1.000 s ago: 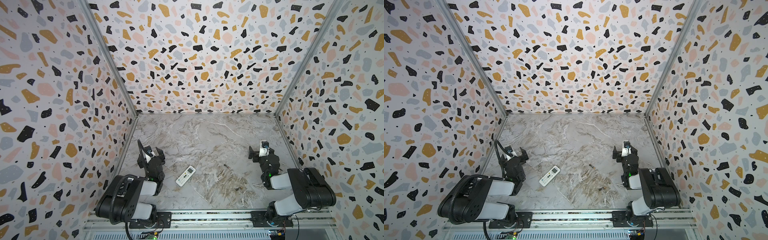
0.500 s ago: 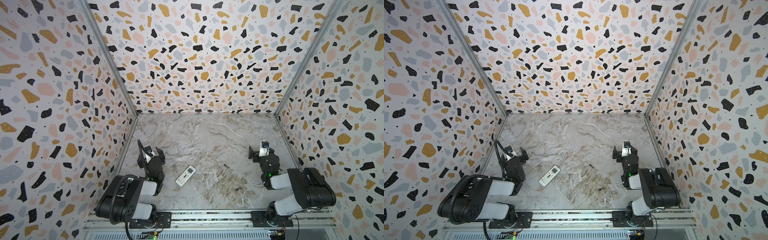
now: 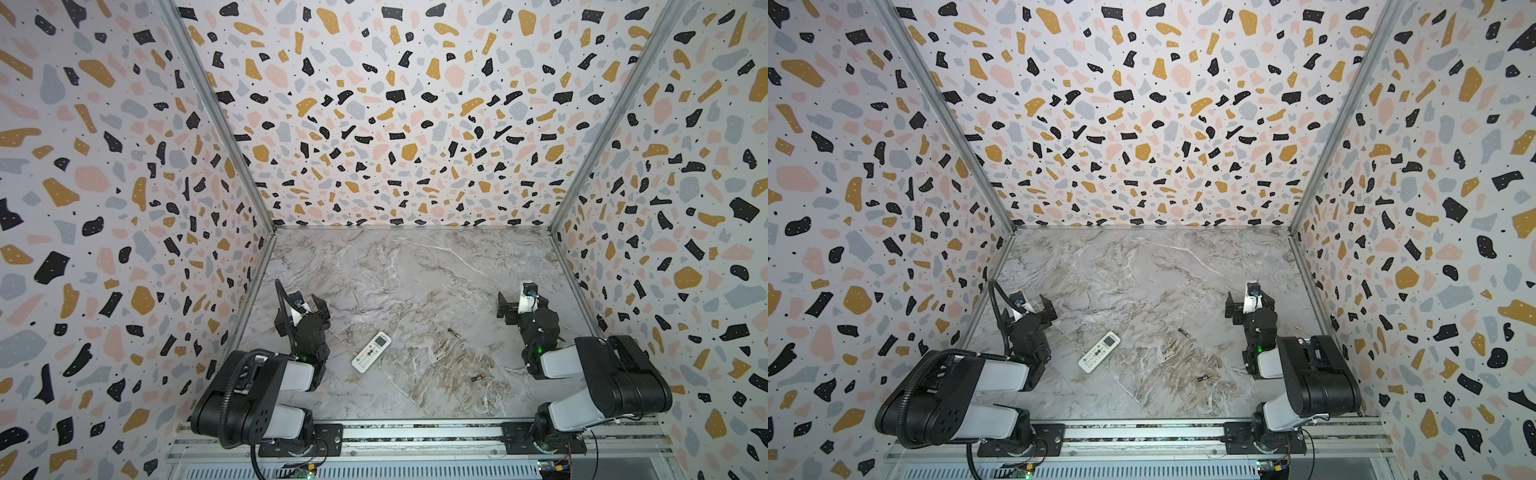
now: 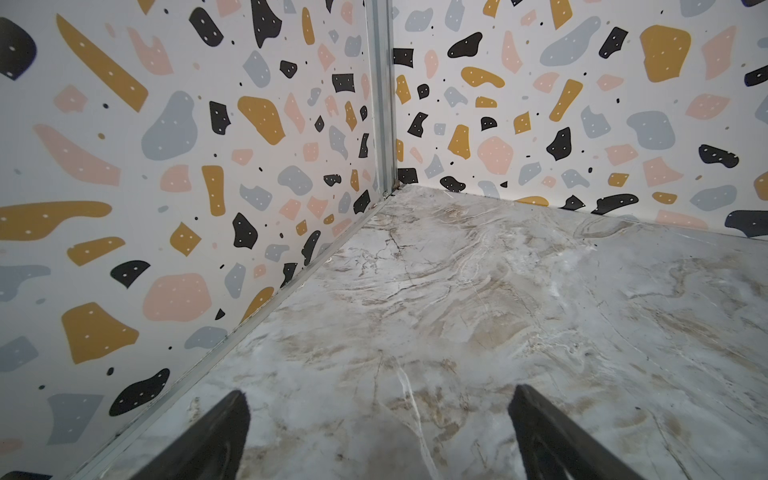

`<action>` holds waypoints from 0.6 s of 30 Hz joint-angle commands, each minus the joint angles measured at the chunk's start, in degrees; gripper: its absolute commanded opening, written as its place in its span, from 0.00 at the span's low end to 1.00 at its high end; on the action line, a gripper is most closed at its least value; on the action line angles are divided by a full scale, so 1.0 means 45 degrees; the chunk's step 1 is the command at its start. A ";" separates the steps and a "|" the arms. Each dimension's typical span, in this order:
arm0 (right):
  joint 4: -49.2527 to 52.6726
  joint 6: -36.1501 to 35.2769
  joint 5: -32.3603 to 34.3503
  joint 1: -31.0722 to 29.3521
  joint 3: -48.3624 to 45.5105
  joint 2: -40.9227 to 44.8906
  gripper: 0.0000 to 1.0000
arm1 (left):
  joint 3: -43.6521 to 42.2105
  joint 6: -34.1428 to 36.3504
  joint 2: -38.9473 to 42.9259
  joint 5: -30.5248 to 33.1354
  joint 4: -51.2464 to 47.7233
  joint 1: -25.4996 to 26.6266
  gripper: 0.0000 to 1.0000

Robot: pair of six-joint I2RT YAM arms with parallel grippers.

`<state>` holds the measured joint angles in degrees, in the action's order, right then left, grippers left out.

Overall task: Load the batteries into the remote control
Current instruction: 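Reach the left gripper down and grasp the white remote control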

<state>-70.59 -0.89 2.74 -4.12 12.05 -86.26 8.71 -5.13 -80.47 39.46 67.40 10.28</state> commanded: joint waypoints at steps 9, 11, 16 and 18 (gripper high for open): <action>0.1543 0.0099 0.0914 -0.0270 -0.0057 0.2421 0.99 | 0.0646 0.0229 0.1328 -0.0273 -0.1598 0.0019 0.99; 0.2093 -0.0050 0.1216 -0.0543 -0.0168 0.3427 0.99 | 0.1156 0.0042 0.2111 -0.0431 -0.3303 0.0017 1.00; 0.4703 0.0603 0.2880 -0.1690 0.0624 0.5840 0.99 | 0.2210 -0.1545 0.4277 -0.0659 -0.7273 0.0256 0.99; 0.6376 0.1445 0.3435 -0.1958 0.1328 0.6386 0.99 | 0.2980 -0.2635 0.4837 -0.0791 -0.9299 0.0407 1.00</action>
<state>-53.45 1.28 12.51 -11.51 13.34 -60.66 18.39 -10.22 -61.52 36.71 39.48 11.29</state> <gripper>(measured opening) 0.990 0.992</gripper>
